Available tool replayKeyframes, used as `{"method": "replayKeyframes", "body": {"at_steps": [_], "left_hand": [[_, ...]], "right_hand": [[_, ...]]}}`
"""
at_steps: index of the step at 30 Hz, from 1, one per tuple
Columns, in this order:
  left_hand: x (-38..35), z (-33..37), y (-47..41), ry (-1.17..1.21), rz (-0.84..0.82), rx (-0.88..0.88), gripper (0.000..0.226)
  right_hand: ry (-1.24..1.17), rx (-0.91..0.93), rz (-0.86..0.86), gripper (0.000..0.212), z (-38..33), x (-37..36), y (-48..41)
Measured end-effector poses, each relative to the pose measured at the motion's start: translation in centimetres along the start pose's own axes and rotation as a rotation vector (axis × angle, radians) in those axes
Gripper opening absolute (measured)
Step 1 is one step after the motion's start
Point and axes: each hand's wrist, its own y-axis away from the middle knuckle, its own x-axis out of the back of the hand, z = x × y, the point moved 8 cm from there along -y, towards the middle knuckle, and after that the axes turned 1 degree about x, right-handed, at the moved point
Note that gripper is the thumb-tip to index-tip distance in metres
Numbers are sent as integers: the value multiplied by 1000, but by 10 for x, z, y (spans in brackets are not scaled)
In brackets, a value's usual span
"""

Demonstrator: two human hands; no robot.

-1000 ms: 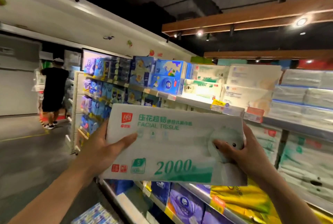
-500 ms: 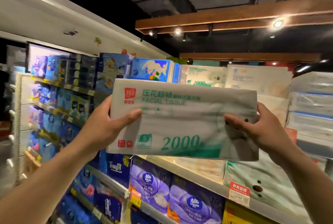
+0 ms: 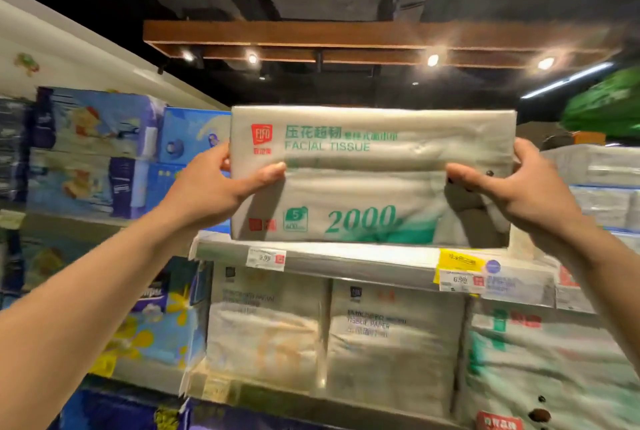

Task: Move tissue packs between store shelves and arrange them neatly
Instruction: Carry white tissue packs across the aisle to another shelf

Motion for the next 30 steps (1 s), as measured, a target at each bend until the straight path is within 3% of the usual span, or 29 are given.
{"method": "replayKeyframes", "body": {"at_steps": [5, 8, 17, 19, 21, 24, 26, 28, 30], "left_hand": [[-23, -24, -77, 97, 5, -46, 31], [-39, -36, -117, 100, 32, -56, 37], [-106, -83, -233, 115, 128, 19, 41], [-128, -98, -251, 122, 168, 40, 45], [-150, -109, -266, 101, 179, 38, 65], [-175, -131, -288, 76, 237, 77, 135], [-186, -140, -298, 38, 285, 89, 160], [-195, -138, -297, -54, 308, 67, 167], [-206, -136, -296, -207, 306, 11, 156]], "right_hand": [[85, 25, 26, 88, 17, -17, -59], [125, 34, 15, 99, 33, -30, -94], [160, 22, -21, 74, 106, -72, -199], [147, 5, 2, 92, 126, -81, -217], [129, -22, 7, 91, 146, -91, -231], [130, -56, -8, 77, 175, -107, -249], [134, -78, -1, 77, 194, -118, -257], [143, -103, 3, 75, 213, -127, -264], [144, -113, 5, 76, 225, -133, -268]]}}
